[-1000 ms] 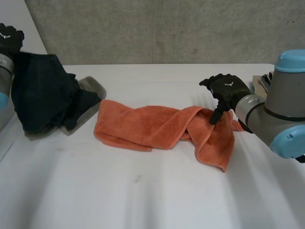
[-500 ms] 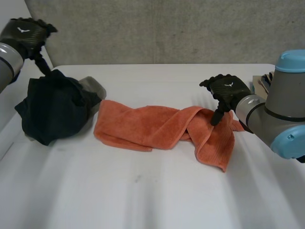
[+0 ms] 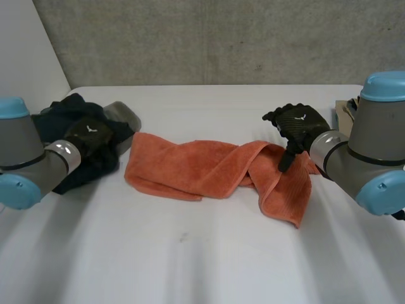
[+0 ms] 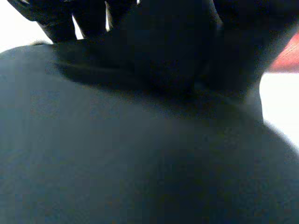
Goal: Fold the laundry.
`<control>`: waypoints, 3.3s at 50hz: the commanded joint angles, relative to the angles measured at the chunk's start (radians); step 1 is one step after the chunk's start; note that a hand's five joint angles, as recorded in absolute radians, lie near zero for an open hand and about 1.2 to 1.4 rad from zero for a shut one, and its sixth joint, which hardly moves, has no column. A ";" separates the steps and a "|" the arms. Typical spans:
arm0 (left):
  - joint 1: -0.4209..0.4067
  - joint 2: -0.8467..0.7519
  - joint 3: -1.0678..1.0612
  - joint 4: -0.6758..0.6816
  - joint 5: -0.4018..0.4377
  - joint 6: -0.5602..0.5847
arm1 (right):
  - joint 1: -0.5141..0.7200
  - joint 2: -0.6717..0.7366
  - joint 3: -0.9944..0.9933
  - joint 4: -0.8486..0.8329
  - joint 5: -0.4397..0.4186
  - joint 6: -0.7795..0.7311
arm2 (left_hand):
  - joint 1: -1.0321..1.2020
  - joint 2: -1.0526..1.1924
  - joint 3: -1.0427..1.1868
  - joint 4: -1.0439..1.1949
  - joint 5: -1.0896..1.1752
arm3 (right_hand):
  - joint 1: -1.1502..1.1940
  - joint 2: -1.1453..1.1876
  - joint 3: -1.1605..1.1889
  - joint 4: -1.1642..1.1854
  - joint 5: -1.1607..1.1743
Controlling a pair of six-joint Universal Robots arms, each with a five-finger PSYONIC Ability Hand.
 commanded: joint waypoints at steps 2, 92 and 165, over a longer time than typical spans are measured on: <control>0.068 -0.209 0.293 0.119 -0.116 0.130 | 0.012 0.010 0.003 -0.001 0.005 -0.016 | 0.355 0.423 0.448 0.450 0.448 | -0.045 -0.029 -0.031 -0.033 -0.041; -0.483 0.148 0.505 -0.618 -0.264 -0.339 | -0.071 -0.075 -0.206 0.250 -0.026 -0.003 | 0.355 0.423 0.448 0.450 0.448 | 1.177 1.192 1.191 1.189 1.181; -0.452 0.449 -0.577 -0.055 -0.237 -0.254 | -0.047 0.108 0.104 -0.059 0.167 0.143 | -0.610 -0.542 -0.518 -0.515 -0.518 | 1.177 1.192 1.191 1.189 1.181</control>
